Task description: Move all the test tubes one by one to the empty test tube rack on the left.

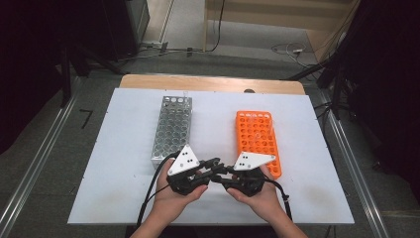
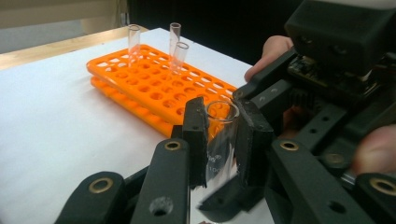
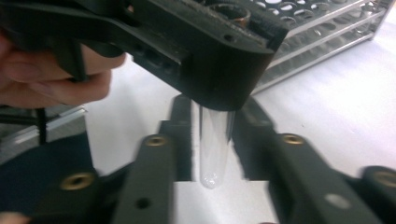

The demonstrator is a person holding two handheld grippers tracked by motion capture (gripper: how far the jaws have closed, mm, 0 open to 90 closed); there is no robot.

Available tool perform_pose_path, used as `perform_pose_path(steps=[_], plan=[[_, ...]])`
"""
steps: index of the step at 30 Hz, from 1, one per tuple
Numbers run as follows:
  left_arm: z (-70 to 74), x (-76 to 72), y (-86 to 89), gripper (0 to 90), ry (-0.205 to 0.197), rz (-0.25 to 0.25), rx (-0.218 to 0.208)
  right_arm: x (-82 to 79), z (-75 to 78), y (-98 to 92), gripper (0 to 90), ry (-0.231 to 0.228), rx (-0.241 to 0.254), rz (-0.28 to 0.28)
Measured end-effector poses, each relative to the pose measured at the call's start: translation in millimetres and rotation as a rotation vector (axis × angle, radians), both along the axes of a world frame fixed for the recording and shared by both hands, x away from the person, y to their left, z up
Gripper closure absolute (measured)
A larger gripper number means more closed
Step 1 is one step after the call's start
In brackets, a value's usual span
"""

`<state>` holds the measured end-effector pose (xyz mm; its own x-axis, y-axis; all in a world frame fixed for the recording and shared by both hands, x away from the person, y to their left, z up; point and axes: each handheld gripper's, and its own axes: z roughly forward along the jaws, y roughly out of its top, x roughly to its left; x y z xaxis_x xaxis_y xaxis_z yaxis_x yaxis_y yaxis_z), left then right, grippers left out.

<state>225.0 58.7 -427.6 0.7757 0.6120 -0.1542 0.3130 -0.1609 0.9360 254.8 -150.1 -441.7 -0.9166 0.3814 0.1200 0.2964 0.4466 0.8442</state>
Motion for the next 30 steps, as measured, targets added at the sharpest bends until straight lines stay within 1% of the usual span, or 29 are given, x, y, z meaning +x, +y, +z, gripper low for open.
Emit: perform_pose_path(steps=[2, 4, 8, 12, 14, 18, 20, 24, 27, 30], plan=[[0.6, 0.7, 1.8, 75.9, 0.002, 0.009, -0.005, 0.3, 2.1, -3.2, 51.9, -0.004, 0.015, 0.011], [1.3, 1.4, 3.4, 75.9, 0.000, 0.012, -0.004, 0.9, 4.7, -7.4, 42.8, -0.013, 0.032, 0.007], [3.1, 3.7, 6.6, 75.9, -0.003, 0.020, -0.001, 4.3, 7.9, -17.5, 24.0, -0.020, 0.056, -0.020], [5.4, 8.2, 12.0, 76.0, -0.004, 0.034, -0.001, 6.1, 7.8, -28.2, 7.5, -0.031, 0.062, -0.043], [6.8, 11.3, 16.1, 75.9, -0.004, 0.045, -0.005, 6.8, 7.0, -34.7, 0.7, -0.036, 0.057, -0.052], [10.0, 18.4, 24.4, 76.0, -0.005, 0.074, -0.020, 8.0, 6.1, -51.3, 0.0, -0.030, 0.076, -0.075], [11.6, 21.7, 27.4, 76.0, -0.008, 0.086, -0.023, 8.5, 4.8, -62.5, 0.0, -0.030, 0.082, -0.100], [16.1, 30.5, 34.7, 75.9, -0.014, 0.113, -0.023, 8.3, 1.4, -82.1, 0.0, -0.018, 0.099, -0.133], [19.5, 37.4, 39.4, 75.9, -0.021, 0.131, -0.013, 5.4, -0.6, -96.1, 0.0, -0.022, 0.094, -0.156], [21.7, 43.3, 42.9, 76.0, -0.024, 0.146, -0.012, 2.6, -1.6, -106.1, 0.0, -0.030, 0.086, -0.168]])
